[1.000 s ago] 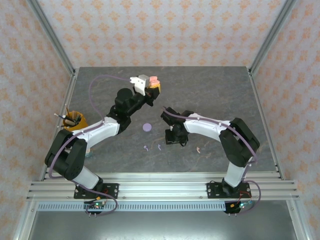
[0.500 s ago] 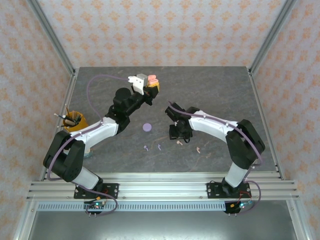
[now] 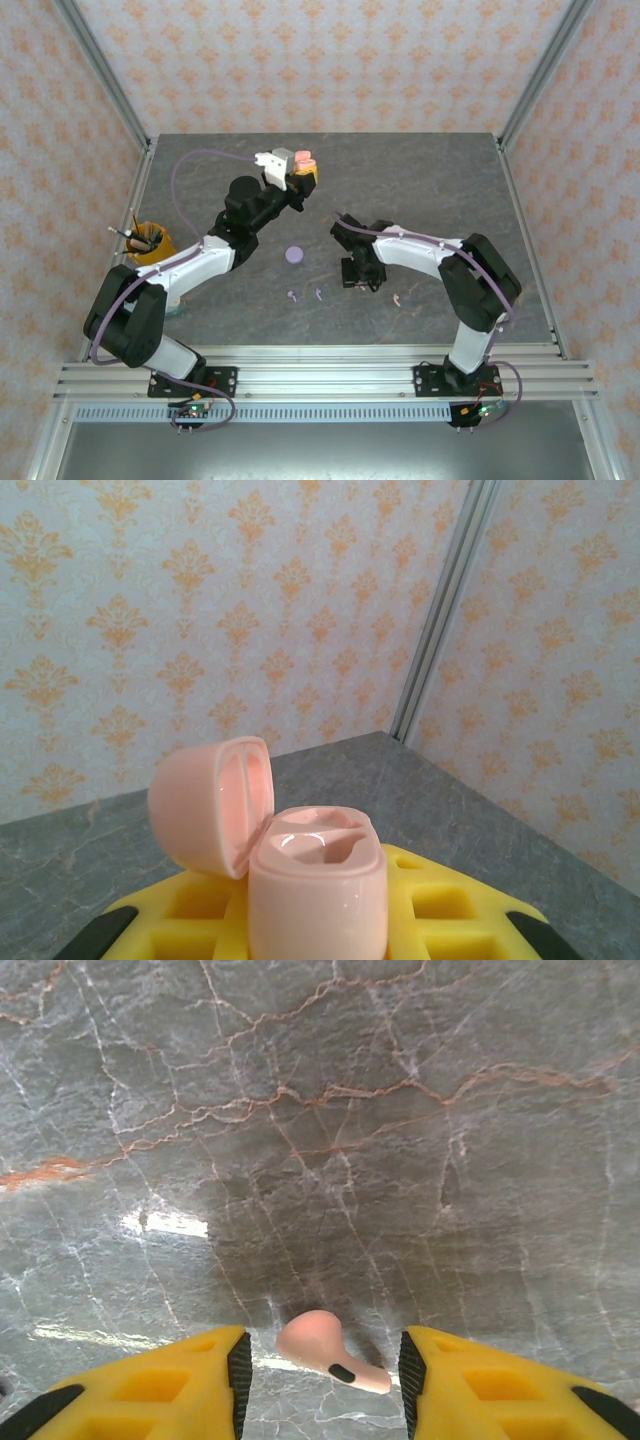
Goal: Insert the wireless bluetooth earbuds into the charging case
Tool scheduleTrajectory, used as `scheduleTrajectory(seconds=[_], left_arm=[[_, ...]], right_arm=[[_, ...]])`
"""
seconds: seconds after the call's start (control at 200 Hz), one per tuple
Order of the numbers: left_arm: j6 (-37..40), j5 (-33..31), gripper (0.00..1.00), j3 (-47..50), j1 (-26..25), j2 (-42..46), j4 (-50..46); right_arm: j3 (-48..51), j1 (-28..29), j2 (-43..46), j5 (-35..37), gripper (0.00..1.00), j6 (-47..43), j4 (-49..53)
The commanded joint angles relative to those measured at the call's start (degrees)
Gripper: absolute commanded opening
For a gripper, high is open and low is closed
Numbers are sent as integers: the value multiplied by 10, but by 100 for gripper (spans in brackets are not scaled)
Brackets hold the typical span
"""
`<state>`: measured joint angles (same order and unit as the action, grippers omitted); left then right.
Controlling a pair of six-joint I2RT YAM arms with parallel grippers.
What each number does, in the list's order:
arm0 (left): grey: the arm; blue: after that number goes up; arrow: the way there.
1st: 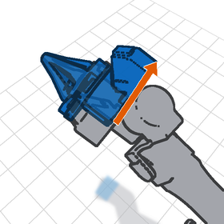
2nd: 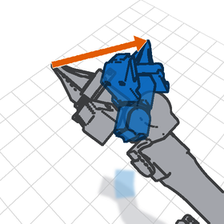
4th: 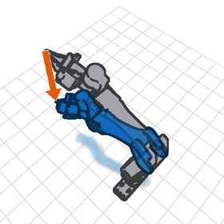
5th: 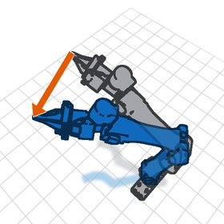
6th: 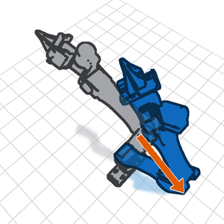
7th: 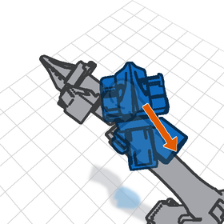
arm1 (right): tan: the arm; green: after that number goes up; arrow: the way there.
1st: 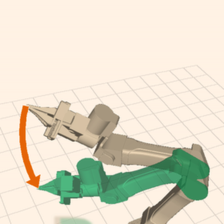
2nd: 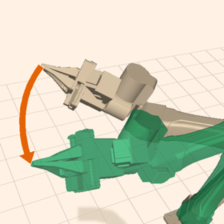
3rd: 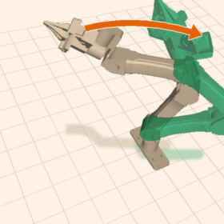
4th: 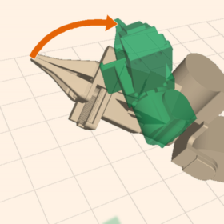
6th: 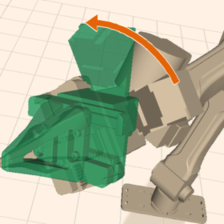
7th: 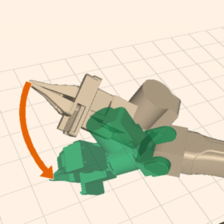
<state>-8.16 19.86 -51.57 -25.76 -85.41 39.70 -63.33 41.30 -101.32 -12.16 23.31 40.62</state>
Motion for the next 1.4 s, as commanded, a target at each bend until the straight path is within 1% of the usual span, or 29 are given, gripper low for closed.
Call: scheduleTrajectory(seconds=[0.0,0.32,0.591,0.691,1.126,1.396], left_arm=[[-10,-6,0,4,5,9,9],[-14,-5,0,0,5,1,11],[-16,-3,0,0,5,-3,13],[-15,-3,0,1,5,-2,13],[-13,-4,0,1,5,-4,13],[-12,-4,0,1,5,-4,13]], right_arm=[[14,1,1,-15,45,7,-11],[23,15,16,-30,44,19,-10],[-5,15,33,57,46,61,43],[-22,15,28,74,46,64,56],[-59,16,-28,48,46,22,66],[-66,16,-50,45,41,12,67]])
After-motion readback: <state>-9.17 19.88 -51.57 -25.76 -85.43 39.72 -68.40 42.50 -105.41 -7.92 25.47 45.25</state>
